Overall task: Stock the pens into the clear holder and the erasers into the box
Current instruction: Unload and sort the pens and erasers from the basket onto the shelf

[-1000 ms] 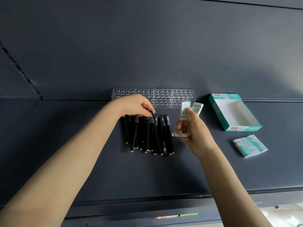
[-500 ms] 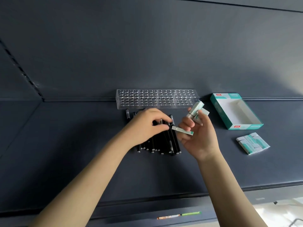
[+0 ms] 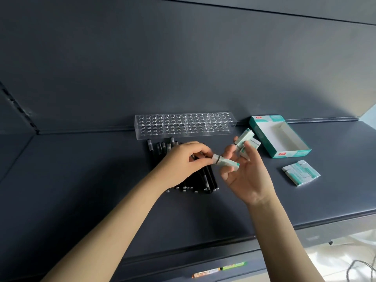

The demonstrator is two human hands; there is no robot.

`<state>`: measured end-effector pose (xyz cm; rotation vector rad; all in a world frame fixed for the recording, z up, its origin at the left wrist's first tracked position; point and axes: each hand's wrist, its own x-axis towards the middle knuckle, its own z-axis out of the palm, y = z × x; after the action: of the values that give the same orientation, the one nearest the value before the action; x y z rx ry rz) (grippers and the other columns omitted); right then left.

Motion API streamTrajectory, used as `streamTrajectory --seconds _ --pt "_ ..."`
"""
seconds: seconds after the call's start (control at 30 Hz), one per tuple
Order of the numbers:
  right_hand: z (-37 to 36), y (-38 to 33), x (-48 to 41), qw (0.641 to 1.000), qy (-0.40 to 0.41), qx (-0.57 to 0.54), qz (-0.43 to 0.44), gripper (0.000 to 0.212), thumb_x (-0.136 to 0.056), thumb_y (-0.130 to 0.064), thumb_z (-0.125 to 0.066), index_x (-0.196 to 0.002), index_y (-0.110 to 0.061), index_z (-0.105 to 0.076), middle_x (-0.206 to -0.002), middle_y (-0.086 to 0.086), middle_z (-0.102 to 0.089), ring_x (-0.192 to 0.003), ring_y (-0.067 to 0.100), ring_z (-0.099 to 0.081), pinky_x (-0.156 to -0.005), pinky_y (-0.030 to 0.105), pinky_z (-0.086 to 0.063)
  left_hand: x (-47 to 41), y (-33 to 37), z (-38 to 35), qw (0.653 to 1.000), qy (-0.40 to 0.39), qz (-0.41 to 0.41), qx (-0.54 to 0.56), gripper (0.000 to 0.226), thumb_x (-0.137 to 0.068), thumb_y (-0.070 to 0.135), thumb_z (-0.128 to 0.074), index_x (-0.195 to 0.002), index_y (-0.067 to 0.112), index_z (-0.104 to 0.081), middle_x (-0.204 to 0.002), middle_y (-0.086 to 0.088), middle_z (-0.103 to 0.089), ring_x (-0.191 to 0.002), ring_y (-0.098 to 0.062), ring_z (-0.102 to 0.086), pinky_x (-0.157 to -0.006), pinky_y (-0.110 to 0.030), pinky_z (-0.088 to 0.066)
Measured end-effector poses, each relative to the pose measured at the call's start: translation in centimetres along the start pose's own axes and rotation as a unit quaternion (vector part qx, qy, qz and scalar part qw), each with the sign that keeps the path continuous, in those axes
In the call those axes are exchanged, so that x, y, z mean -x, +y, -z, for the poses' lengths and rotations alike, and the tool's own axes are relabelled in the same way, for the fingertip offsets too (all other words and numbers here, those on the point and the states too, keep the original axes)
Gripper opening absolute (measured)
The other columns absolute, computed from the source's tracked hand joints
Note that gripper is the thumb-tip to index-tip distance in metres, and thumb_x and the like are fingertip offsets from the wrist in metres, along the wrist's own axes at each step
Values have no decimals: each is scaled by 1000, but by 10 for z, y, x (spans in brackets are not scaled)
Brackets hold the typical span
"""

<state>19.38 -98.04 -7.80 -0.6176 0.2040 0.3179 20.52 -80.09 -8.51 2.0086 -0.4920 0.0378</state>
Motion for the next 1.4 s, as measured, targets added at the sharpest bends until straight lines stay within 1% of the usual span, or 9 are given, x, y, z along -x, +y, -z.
streamTrajectory --seconds 0.13,0.4,0.6,0.73,0.87,1.0,1.2,1.3,1.4 --pt "23 -41 14 988 38 146 28 20 -93 -40 -47 -97 -29 -64 -107 -1 -72 -72 10 -68 -54 24 -55 -10 14 -18 997 0 44 67 8 -91 17 -67 -95 24 -69 -92 17 -71 -89 1 -65 -83 -16 -49" --pt "106 -137 38 908 175 350 150 20 -100 -22 -53 -95 -10 -68 -68 -2 -49 -59 8 -39 -53 19 -36 -50 50 -107 983 34 128 125 8 -94 17 -61 -96 23 -67 -86 10 -73 -81 -2 -66 -83 -26 -53" --pt "163 -186 35 771 177 572 216 29 -99 -18 -54 -78 2 -52 -62 3 -38 -57 14 -29 -52 28 -24 -78 58 -174 976 71 201 49 6 -91 29 -65 -89 27 -69 -82 11 -73 -76 0 -64 -75 -23 -51" --pt "187 -208 29 663 161 702 204 25 -98 -18 -54 -73 -17 -54 -60 -6 -47 -56 15 -38 -48 23 -29 -78 63 -202 973 97 200 -68 12 -92 20 -61 -91 21 -73 -82 10 -72 -75 -3 -64 -62 -17 -47" --pt "195 -213 24 612 130 751 211 14 -97 -17 -56 -89 -10 -66 -71 0 -62 -67 27 -51 -66 33 -41 -78 66 -216 961 131 180 -167 13 -91 16 -60 -90 18 -73 -84 7 -68 -68 -7 -59 -61 -22 -48" --pt "195 -208 24 578 110 777 225 26 -98 -21 -53 -72 -17 -56 -70 2 -56 -63 22 -42 -71 35 -33 -76 68 -228 947 175 162 -216 12 -91 15 -61 -88 13 -72 -92 -1 -59 -76 -18 -60 -66 -38 -53" --pt "201 -208 24 603 117 763 202 27 -99 -29 -51 -83 -10 -60 -89 4 -48 -84 26 -50 -67 27 -38 -67 74 -232 950 173 160 -203 33 -93 27 -62 -123 13 -64 -103 4 -57 -89 -13 -58 -76 -25 -51" --pt "204 -217 25 634 132 730 218 27 -98 -23 -54 -122 -13 -61 -103 5 -59 -86 19 -51 -63 11 -36 -54 79 -229 963 116 150 -190 50 -85 35 -72 -130 22 -57 -114 12 -51 -106 -11 -52 -94 -24 -43" --pt "207 -222 30 674 161 678 247 29 -94 -17 -58 -121 -25 -58 -97 2 -64 -87 27 -57 -73 30 -44 -45 79 -231 961 86 142 -222 57 -80 36 -77 -132 24 -55 -122 16 -44 -119 -11 -42 -104 -22 -33"
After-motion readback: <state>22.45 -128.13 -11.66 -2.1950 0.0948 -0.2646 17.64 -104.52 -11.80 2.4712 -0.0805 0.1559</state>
